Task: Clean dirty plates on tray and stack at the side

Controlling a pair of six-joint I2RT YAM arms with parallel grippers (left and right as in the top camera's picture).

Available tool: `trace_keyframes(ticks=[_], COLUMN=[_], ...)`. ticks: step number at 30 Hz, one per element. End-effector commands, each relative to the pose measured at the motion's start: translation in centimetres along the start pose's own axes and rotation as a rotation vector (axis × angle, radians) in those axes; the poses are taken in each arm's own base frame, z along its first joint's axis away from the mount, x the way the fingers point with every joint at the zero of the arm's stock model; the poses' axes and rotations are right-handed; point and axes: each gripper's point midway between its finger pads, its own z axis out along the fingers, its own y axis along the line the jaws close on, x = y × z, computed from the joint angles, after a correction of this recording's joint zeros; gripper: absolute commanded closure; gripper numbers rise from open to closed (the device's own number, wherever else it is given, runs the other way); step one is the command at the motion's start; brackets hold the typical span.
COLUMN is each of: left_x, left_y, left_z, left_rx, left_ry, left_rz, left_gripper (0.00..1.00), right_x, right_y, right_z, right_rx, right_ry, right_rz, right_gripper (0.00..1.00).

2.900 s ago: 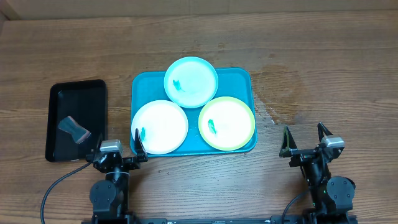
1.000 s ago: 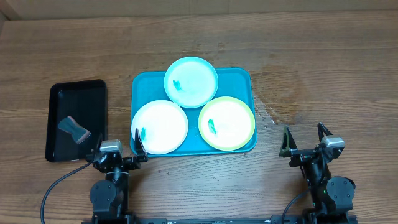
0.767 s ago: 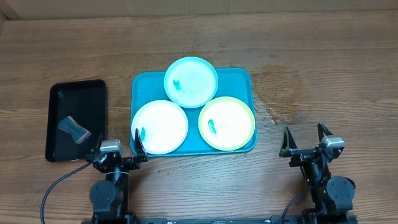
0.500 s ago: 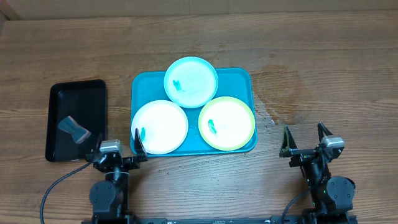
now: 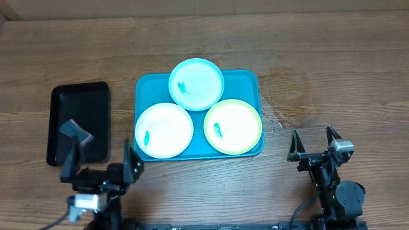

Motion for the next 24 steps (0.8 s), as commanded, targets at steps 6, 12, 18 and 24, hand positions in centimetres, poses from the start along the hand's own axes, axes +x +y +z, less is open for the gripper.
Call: trace_keyframes(ticks=[6,12,18,24], left_x=[0.4,9.3,13.0,16.0], left_y=[2.7,2.6,13.1,20.9], left_z=[7.8,9.8,6.8,-1.5], left_rx=[-0.120,-0.036,-0.738,-1.145], left_ry=[0.482,1.032,1.230,1.404], left_rz=[0.180,0.149,-0.048,-0.151], left_gripper=[0.00,0.00,0.00,0.00], right_x=[0.1,0.1,0.1,0.1], right_y=[-0.1,-0.1,-0.1,-0.1], right_z=[0.0,0.0,0.0,0.0], right_rx=[0.000,0.000,0.000,0.000], right_ry=[-0.007,-0.007,-0.007,-0.007], right_rz=[-0.003,-0.003,-0.003,-0.003], right_gripper=[0.00,0.00,0.00,0.00])
